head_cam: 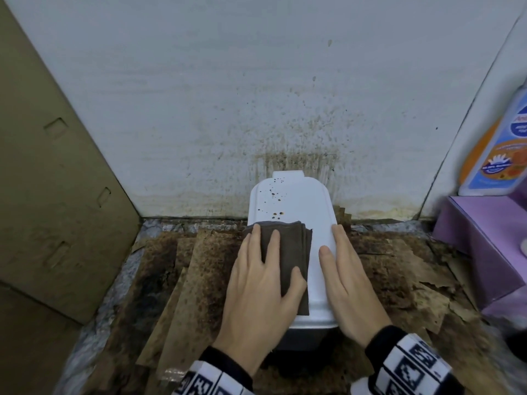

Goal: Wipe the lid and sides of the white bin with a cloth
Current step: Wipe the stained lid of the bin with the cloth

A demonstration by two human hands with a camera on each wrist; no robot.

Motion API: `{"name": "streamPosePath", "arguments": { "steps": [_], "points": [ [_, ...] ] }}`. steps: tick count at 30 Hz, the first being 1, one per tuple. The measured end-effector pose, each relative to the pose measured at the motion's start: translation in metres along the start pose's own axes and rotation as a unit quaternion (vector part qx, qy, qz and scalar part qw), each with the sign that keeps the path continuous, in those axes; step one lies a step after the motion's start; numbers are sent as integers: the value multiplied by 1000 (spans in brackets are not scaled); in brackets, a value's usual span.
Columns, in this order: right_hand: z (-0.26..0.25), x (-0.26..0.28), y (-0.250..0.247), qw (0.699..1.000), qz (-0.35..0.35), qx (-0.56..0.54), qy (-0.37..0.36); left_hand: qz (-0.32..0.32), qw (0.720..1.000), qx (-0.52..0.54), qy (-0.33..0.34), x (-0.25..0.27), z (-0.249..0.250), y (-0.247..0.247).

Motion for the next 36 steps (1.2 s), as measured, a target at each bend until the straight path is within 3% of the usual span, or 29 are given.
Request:
{"name": "streamPosePath", "arguments": {
  "steps": [19,24,28,31,34,36],
  "points": [
    [6,-2,4,999,24,21,-26,-87,994,71,-5,-21,-2,-4],
    [4,-2,3,999,13,23,-20,-115,992,43,-20,-62,-16,0],
    [2,-2,0,999,0,37,-18,-176,984,28,-26,-102,-34,2],
    [1,-2,0,999,-4,39,-18,-157,983,68,-65,-127,-31,-2],
    [1,-2,0,999,-6,37,-18,-178,976,91,-87,-149,-30,-5],
    [0,-2,-1,999,-8,39,-16,-147,983,85,-74,-159,-26,-7]
  ]
}}
Point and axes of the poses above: each hand's wrist, its own x-axis away from the middle knuckle, its own y-axis out of the palm, z = x × y, the point moved 1 cm from there along -x, towards the middle knuckle, and after that the axes turned 12 degrees about x, right-handed, at the moved point
